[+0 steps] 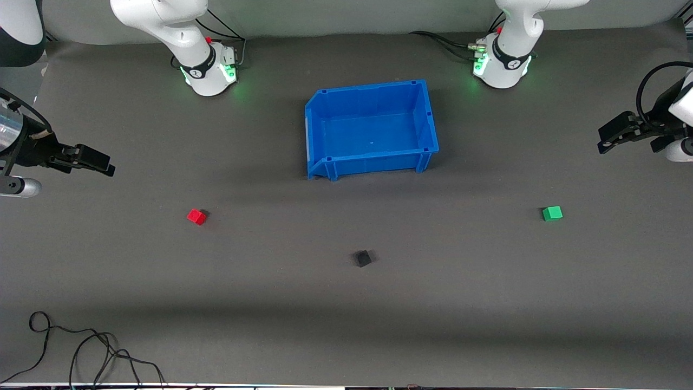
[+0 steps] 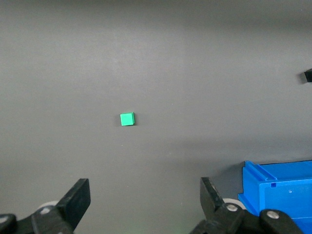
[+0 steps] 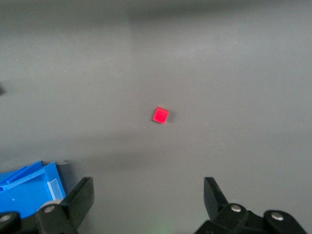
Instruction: Attach green and red cubes to black cube
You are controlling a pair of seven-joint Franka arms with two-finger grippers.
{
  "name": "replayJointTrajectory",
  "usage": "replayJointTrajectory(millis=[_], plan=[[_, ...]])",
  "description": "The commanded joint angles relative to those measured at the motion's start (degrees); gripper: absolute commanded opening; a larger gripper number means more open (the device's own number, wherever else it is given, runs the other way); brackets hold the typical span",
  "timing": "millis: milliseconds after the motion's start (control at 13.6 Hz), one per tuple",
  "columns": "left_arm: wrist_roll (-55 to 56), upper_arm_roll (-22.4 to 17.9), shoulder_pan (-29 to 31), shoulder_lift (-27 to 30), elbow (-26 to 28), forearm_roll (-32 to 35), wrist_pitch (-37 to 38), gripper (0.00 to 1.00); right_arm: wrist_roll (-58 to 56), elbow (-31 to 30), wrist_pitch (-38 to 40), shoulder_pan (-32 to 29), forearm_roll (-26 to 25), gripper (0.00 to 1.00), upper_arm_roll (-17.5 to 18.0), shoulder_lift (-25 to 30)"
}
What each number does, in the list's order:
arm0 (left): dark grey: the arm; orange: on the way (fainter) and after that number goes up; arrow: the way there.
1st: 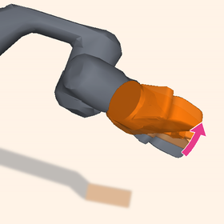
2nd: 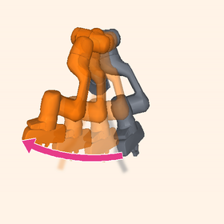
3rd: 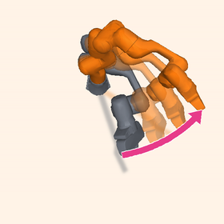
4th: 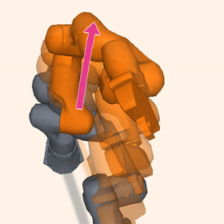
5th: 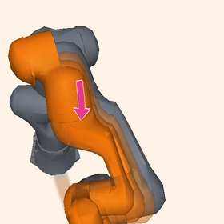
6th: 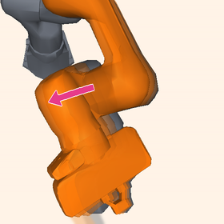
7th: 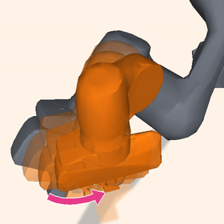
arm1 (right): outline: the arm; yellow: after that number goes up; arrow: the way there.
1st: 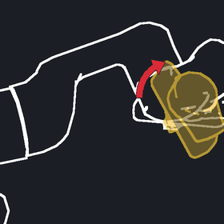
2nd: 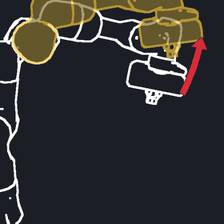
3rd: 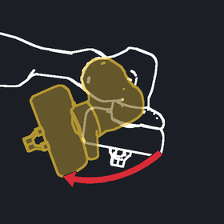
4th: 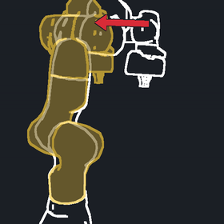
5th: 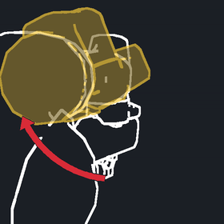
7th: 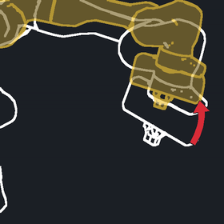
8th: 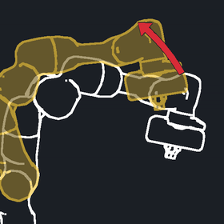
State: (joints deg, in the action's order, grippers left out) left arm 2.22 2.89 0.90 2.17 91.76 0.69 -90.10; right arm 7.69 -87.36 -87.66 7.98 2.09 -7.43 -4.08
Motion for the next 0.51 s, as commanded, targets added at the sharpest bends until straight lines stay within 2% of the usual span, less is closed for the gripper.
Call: replayJointTrajectory(millis=[0, 440], plan=[[-0.81, 0.09, 0.33, 0.38, 0.35, -0.52, -0.60, 1.00, -0.83, 0.96, 0.12, 0.10, -0.77, 1.00, -0.21, 0.04], [-0.81, 0.09, 0.33, 0.29, 0.17, -0.52, -0.51, 1.00, 0.05, 2.45, -0.05, -0.33, 0.02, 1.00, -0.21, -1.10]])
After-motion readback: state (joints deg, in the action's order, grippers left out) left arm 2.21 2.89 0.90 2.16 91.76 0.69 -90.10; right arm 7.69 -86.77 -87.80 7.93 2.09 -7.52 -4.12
